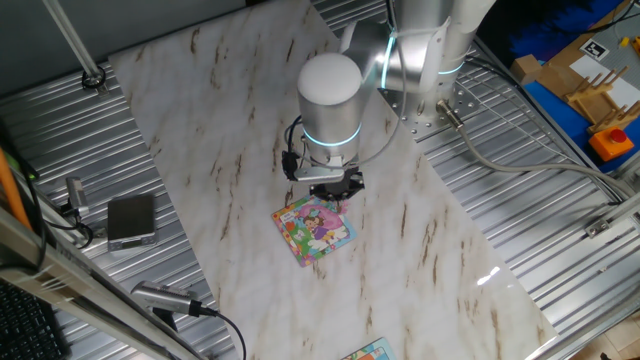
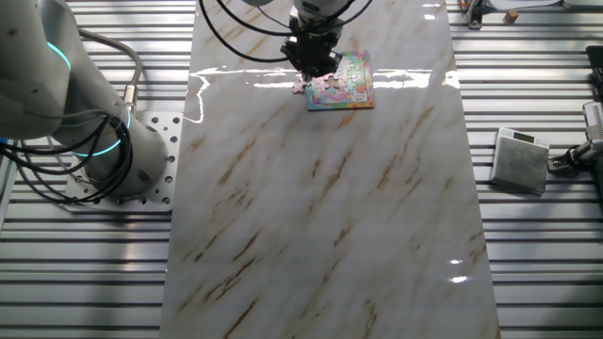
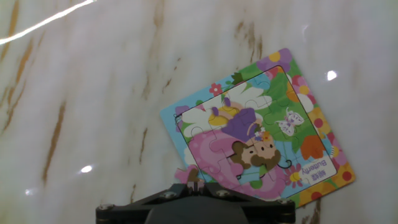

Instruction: Assemble one piece of a puzzle

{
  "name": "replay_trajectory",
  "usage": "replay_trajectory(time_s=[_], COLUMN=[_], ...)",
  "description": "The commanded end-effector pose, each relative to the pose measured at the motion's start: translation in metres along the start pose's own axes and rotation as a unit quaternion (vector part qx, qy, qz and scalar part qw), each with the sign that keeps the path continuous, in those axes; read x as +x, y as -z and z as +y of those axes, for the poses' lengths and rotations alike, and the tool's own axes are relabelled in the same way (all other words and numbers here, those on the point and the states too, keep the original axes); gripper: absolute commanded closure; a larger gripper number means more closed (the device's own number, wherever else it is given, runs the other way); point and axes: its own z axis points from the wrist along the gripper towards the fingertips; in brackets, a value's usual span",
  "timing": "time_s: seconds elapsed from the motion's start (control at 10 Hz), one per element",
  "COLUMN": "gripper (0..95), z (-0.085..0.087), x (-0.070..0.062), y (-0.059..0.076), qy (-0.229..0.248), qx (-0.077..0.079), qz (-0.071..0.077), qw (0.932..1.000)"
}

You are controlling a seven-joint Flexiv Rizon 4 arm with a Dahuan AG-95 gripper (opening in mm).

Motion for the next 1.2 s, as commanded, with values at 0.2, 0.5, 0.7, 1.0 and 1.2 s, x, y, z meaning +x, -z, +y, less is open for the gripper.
replay_trajectory(time_s=[0.2,0.5,0.7,1.0,1.2], gripper=[57.0,38.0,38.0,38.0,38.0], z=[0.0041,0.0041,0.004,0.0039,0.0039], x=[-0.0008,-0.0011,-0.0011,-0.0012,-0.0012], y=[-0.0057,-0.0058,-0.0059,-0.0062,-0.0062], qy=[-0.002,-0.005,-0.016,-0.055,-0.072], qx=[0.002,0.005,0.009,0.012,0.017], qz=[0.002,0.0,0.001,-0.005,-0.007], qw=[1.0,1.0,0.9998,0.9984,0.9973])
